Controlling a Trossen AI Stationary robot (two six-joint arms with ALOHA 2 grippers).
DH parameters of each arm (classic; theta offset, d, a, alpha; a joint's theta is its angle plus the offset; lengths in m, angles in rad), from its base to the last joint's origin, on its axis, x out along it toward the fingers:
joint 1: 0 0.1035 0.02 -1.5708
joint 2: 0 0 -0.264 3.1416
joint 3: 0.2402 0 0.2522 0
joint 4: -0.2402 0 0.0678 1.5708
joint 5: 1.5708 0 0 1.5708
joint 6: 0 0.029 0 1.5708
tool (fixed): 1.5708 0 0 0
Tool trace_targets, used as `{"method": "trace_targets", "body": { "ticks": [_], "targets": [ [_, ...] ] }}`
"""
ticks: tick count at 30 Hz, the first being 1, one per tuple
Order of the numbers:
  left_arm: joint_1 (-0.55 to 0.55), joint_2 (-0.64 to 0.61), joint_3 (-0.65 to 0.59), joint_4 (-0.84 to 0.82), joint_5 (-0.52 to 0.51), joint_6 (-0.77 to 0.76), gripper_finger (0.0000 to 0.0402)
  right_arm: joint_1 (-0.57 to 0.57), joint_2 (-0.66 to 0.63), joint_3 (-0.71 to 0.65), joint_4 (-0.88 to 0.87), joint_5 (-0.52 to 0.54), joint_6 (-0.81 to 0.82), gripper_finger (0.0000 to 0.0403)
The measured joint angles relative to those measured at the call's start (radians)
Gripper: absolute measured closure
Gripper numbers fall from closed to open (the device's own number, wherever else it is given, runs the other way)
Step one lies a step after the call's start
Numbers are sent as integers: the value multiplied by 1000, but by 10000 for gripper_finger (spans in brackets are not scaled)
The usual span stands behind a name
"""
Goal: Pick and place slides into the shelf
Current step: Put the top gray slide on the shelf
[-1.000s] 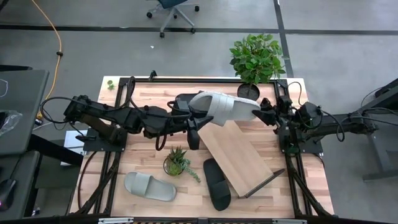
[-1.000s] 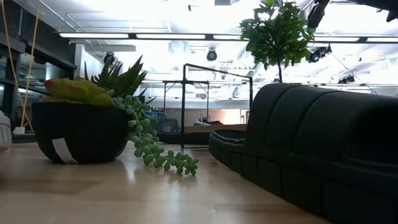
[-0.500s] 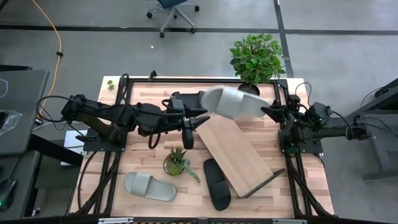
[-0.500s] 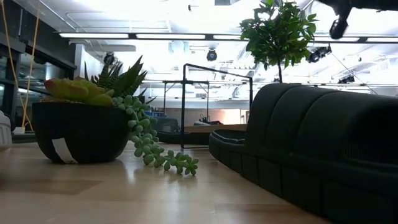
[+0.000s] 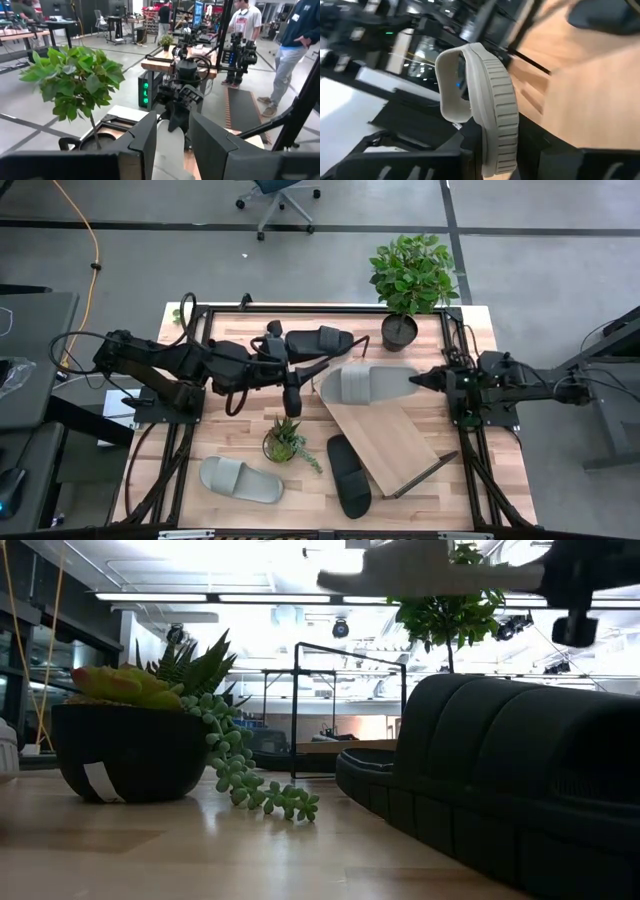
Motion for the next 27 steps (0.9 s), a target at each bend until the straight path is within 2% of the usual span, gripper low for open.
{"method": "trace_targets", "body": {
  "ticks": [4,8,18,27],
  "targets": [
    [0,-2,0,-32,1,0,300,-7,37,0,-47,-2,66,341],
    [0,-2,0,-41,3,0,300,-51,89,0,-40,-69,83,341],
    [0,-2,0,-38,35,28,300,-283,218,0,-40,-427,16,341],
    [0,-2,0,-38,90,28,300,-562,338,0,20,-693,-100,341]
  ]
}}
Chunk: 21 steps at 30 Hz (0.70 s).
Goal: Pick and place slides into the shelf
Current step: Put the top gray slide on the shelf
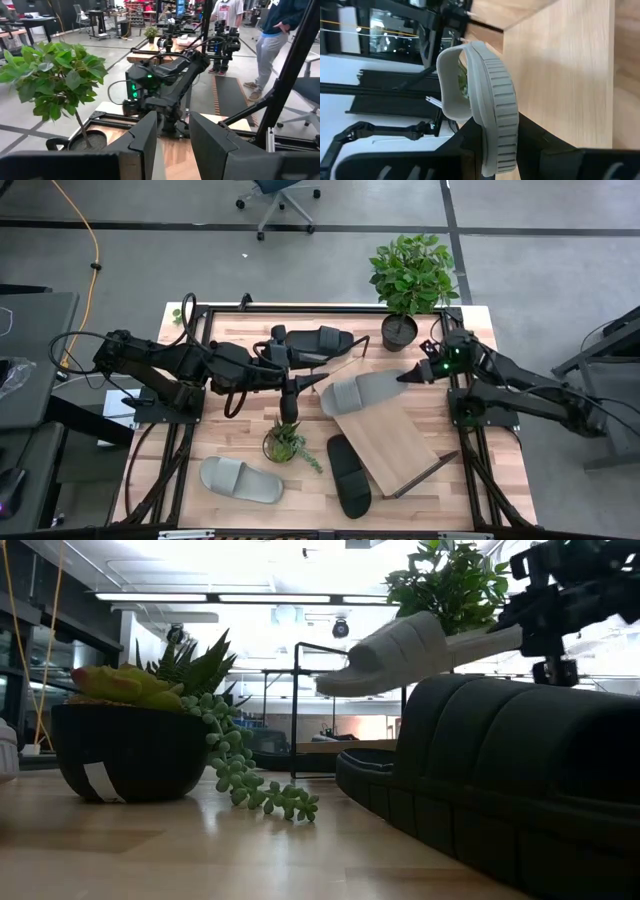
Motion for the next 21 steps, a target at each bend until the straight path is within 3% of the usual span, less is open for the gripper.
{"method": "trace_targets", "body": {
  "ticks": [9,21],
  "targets": [
    [0,0,0,0,0,-2,300,-188,166,0,46,-220,-130,341],
    [0,1,0,-13,0,-2,300,-264,389,0,163,-249,-214,341]
  ]
}}
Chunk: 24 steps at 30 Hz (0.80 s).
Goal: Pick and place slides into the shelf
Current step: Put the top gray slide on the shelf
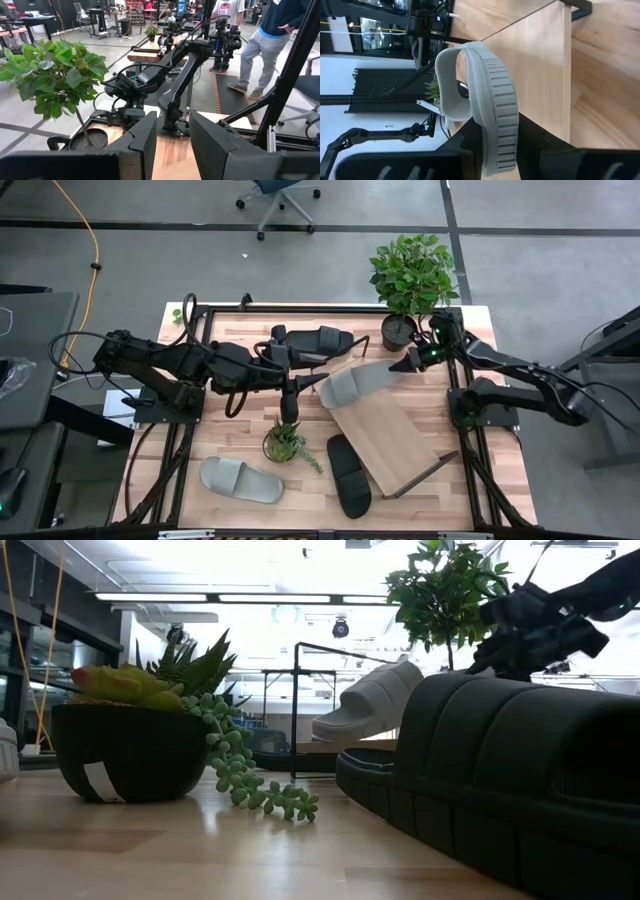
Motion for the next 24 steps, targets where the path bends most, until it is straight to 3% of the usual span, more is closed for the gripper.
{"method": "trace_targets", "body": {
  "ticks": [8,24],
  "targets": [
    [0,0,0,-9,0,0,300,0,69,0,33,27,-29,341],
    [1,0,0,-9,-4,-1,300,0,72,0,63,85,-33,340]
  ]
}}
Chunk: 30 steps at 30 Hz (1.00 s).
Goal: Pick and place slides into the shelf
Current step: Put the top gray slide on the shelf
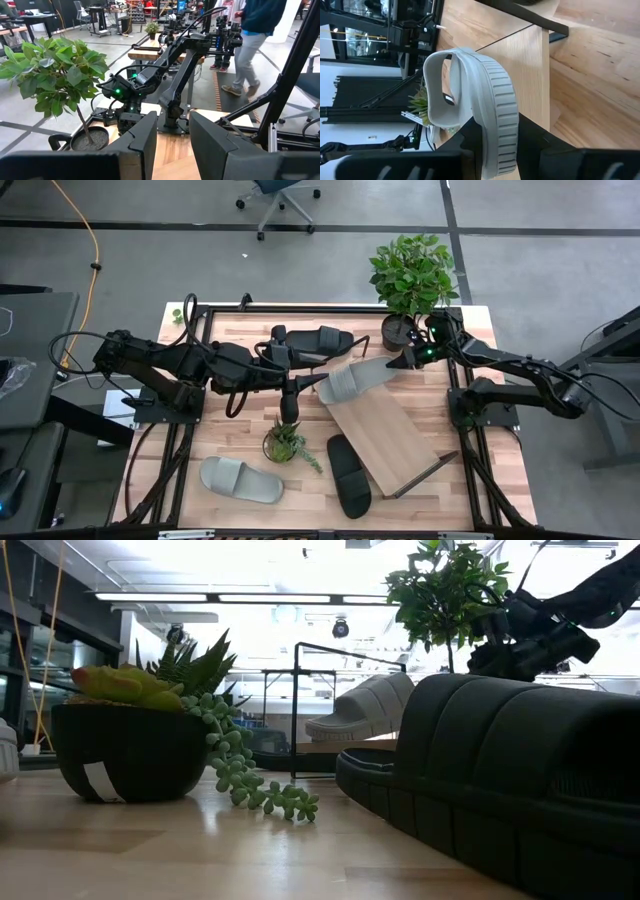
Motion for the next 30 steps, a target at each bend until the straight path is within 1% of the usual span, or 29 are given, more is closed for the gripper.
{"method": "trace_targets", "body": {
  "ticks": [17,20,25,30],
  "targets": [
    [0,0,0,0,0,3,300,1,0,0,14,10,-8,327],
    [0,0,0,-1,0,3,300,1,0,0,16,10,-16,313],
    [0,0,0,-2,0,3,300,1,0,0,17,16,-23,277],
    [0,0,0,-8,0,3,300,1,0,0,17,64,-34,251]
  ]
}}
